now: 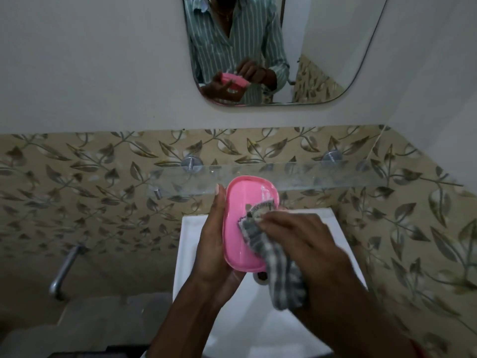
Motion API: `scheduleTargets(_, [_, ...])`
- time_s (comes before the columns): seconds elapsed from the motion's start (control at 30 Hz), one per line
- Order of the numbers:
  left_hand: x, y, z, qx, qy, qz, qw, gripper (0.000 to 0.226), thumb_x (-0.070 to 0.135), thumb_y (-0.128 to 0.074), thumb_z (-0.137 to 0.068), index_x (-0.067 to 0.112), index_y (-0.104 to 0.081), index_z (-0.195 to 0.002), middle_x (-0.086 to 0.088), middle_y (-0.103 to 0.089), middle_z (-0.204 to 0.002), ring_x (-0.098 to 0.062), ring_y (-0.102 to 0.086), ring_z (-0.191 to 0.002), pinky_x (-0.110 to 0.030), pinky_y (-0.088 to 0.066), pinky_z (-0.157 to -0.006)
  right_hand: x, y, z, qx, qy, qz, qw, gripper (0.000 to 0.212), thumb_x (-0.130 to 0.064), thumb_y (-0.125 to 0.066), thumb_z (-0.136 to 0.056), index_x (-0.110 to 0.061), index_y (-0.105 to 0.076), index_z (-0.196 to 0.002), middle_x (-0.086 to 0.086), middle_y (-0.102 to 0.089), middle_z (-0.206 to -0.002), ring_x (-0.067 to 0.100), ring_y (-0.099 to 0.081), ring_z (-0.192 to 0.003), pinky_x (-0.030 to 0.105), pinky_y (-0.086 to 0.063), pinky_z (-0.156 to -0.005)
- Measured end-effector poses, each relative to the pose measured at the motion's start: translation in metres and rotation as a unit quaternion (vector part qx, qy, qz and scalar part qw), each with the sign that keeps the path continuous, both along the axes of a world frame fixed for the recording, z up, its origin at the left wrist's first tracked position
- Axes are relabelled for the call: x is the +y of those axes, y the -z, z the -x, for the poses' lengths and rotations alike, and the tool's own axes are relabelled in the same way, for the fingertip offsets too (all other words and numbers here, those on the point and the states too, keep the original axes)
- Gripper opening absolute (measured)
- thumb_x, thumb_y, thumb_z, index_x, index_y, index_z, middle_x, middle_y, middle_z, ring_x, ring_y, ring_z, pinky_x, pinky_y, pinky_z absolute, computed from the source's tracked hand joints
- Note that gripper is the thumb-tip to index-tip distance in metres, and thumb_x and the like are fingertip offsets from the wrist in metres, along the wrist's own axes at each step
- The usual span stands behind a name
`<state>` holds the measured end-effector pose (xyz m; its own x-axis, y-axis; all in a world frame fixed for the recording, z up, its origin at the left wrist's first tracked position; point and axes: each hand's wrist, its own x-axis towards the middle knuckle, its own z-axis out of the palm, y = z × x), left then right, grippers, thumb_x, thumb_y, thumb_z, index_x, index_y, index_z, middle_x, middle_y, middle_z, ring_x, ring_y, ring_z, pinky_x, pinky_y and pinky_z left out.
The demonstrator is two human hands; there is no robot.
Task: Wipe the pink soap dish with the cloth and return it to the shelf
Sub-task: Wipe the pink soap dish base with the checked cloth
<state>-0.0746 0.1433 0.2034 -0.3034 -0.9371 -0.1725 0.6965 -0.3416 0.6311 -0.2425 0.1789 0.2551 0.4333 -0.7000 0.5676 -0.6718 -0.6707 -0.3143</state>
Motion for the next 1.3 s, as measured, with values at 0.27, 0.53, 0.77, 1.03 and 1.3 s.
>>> scheduleTargets(0.27, [-0.007, 0.003, -0.004, -0.098, -0.037, -0.005, 0.995, 0.056, 0.065, -0.054, -0.088, 0.022, -0.08, -0.112, -0.016, -0.078, -0.115, -0.03, -0.077, -0.097, -0.044, -0.064, -0.085, 0.0, 0.027, 0.003, 0.128, -0.047, 0.056, 0.989, 0.039, -0.021, -0.072, -0.079, -0.013, -0.062, -0.116, 0.005, -0.065, -0.117, 0.022, -0.05, -0.104, 0.033, -0.038, -0.078])
scheduleTargets(0.53, [-0.005, 0.001, 0.0, -0.114, -0.021, -0.039, 0.993, 0.062, 0.063, -0.059, -0.082, 0.016, -0.076, -0.12, -0.019, -0.077, -0.115, -0.032, -0.078, -0.094, -0.045, -0.063, -0.074, -0.012, 0.032, -0.001, 0.075, 0.028, 0.05, 0.996, 0.055, -0.023, -0.084, -0.072, -0.009, -0.061, -0.12, 0.012, -0.06, -0.121, 0.029, -0.054, -0.107, 0.042, -0.05, -0.082])
scheduleTargets(0.77, [-0.001, 0.002, -0.004, -0.106, -0.057, -0.043, 0.992, 0.068, 0.063, -0.055, -0.086, 0.013, -0.069, -0.13, -0.023, -0.073, -0.124, -0.037, -0.074, -0.106, -0.049, -0.064, -0.085, -0.003, 0.035, 0.004, 0.034, -0.014, -0.033, 0.999, 0.048, -0.035, -0.07, -0.079, -0.014, -0.06, -0.121, 0.002, -0.058, -0.114, 0.019, -0.054, -0.103, 0.035, -0.052, -0.082])
scheduleTargets(1.03, [-0.005, -0.009, 0.001, -0.12, -0.152, 0.016, 0.981, 0.063, 0.059, -0.048, -0.088, 0.019, -0.062, -0.136, -0.017, -0.076, -0.115, -0.031, -0.077, -0.096, -0.041, -0.064, -0.069, -0.007, 0.019, -0.014, -0.097, 0.028, -0.122, 0.987, 0.033, -0.032, -0.058, -0.082, -0.013, -0.064, -0.109, -0.01, -0.057, -0.093, -0.001, -0.054, -0.08, 0.004, -0.043, -0.077])
scheduleTargets(1.3, [0.002, 0.0, 0.012, -0.145, -0.145, -0.008, 0.979, 0.069, 0.061, -0.047, -0.083, 0.017, -0.063, -0.135, -0.015, -0.078, -0.112, -0.032, -0.077, -0.097, -0.044, -0.064, -0.07, -0.025, 0.006, -0.008, -0.144, 0.058, -0.12, 0.981, 0.038, -0.016, -0.08, -0.074, -0.014, -0.065, -0.109, -0.006, -0.068, -0.095, 0.001, -0.064, -0.085, 0.014, -0.055, -0.076])
